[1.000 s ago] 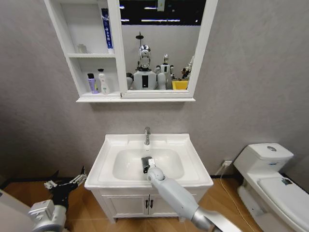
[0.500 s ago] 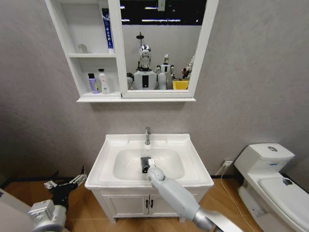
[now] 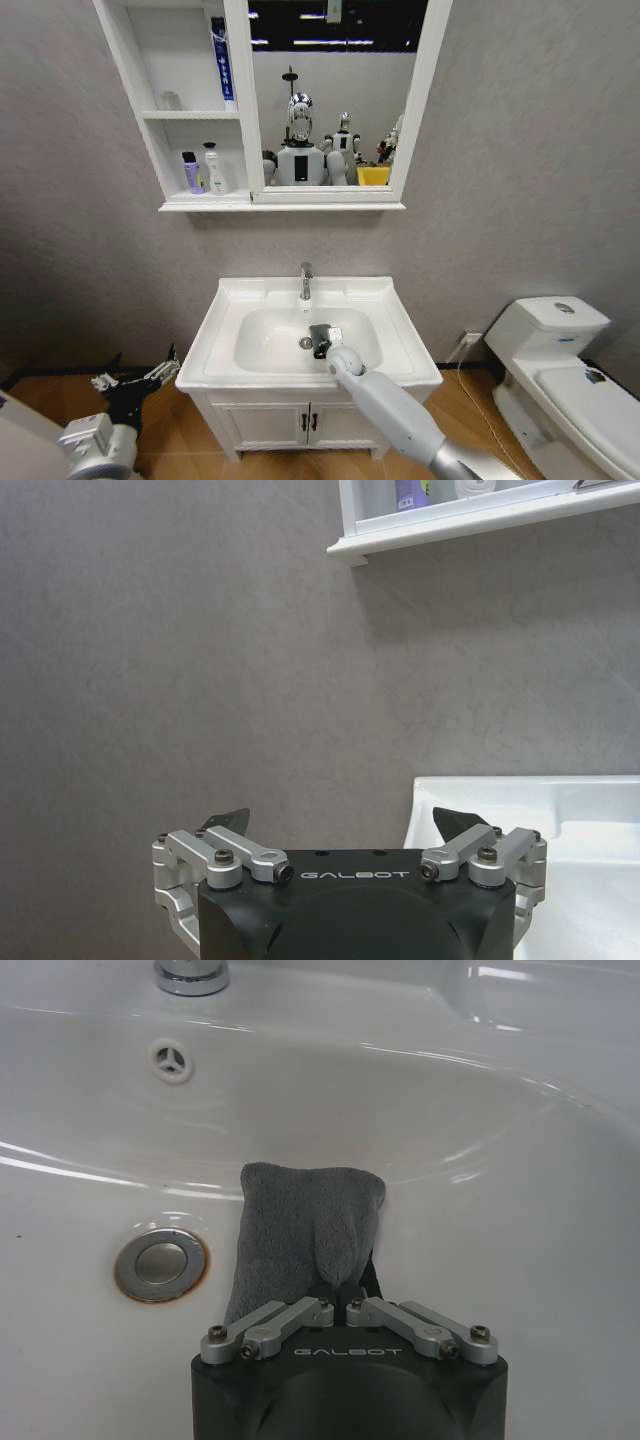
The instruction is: Move facial cleanser and shampoo from washbasin to cabinet, then wipe washbasin with towel.
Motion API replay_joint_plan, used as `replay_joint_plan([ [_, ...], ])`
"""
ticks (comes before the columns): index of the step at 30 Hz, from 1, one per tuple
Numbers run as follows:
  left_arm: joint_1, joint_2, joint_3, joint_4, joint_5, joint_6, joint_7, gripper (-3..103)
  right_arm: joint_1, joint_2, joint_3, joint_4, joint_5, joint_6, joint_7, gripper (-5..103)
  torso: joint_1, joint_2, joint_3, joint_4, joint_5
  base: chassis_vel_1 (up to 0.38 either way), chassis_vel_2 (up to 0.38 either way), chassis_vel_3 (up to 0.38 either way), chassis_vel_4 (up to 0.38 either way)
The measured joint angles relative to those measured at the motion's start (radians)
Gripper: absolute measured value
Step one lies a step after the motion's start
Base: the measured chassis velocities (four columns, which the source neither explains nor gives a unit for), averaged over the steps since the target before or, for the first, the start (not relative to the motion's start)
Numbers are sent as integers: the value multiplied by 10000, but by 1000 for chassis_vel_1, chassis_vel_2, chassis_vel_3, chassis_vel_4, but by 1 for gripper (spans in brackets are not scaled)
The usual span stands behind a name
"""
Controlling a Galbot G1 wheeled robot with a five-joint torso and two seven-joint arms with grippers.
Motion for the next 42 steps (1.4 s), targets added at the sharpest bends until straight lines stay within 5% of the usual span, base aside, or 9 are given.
replay_joint_plan([
  [6, 0, 0, 0, 0, 0, 0, 0, 100, -413, -1078, 258, 876, 309, -273, 658, 1, 0, 0, -1, -3, 1, 0, 0, 0, 0],
  [15, 0, -1, 0, 0, -1, 0, 0, 100, -467, -1640, 327, 1570, 481, -260, 938, 1, 0, 0, 0, -2, -1, 0, 0, 0, 0],
  [33, 0, 0, 0, 0, -1, 0, 0, 100, -390, -2206, 242, 1945, 19, -488, 1267, 1, 0, -1, 0, 0, -2, 0, 0, 0, 0],
  [42, 0, 0, 0, 0, -1, 0, 0, 100, -350, -1715, 152, 1308, 103, -457, 1058, 1, 0, -1, -1, -3, -3, 0, 0, 0, 0],
])
